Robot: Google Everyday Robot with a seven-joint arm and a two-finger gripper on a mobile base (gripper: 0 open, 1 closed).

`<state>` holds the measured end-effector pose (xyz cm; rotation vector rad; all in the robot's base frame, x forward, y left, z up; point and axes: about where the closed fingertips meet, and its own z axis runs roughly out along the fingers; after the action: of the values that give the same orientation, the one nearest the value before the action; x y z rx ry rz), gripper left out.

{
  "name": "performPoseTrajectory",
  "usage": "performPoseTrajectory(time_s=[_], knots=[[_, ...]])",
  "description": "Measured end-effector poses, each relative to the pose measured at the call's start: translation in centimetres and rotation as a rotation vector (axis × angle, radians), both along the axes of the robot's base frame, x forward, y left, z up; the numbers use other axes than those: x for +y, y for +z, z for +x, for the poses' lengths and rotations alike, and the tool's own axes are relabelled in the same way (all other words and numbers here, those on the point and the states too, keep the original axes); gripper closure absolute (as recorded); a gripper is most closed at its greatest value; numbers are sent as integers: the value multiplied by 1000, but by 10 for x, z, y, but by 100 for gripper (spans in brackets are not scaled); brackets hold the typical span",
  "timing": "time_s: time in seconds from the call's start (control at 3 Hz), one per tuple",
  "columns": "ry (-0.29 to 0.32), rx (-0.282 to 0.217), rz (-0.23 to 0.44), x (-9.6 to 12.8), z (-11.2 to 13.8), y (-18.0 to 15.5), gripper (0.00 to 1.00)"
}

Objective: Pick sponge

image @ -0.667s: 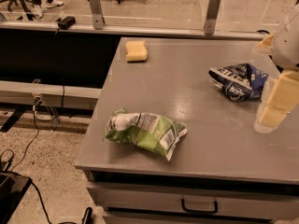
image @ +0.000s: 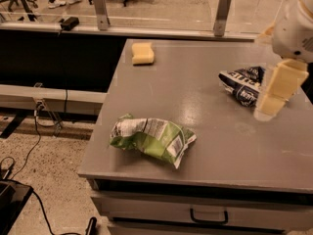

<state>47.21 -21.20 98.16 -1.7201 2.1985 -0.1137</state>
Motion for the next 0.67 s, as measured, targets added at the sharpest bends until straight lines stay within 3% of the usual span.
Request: performPoseTrajectory(time_s=[0.33,0.67], knots=[[50,-43,40,19,60,9,0],[106,-101,142,59,125,24,0]])
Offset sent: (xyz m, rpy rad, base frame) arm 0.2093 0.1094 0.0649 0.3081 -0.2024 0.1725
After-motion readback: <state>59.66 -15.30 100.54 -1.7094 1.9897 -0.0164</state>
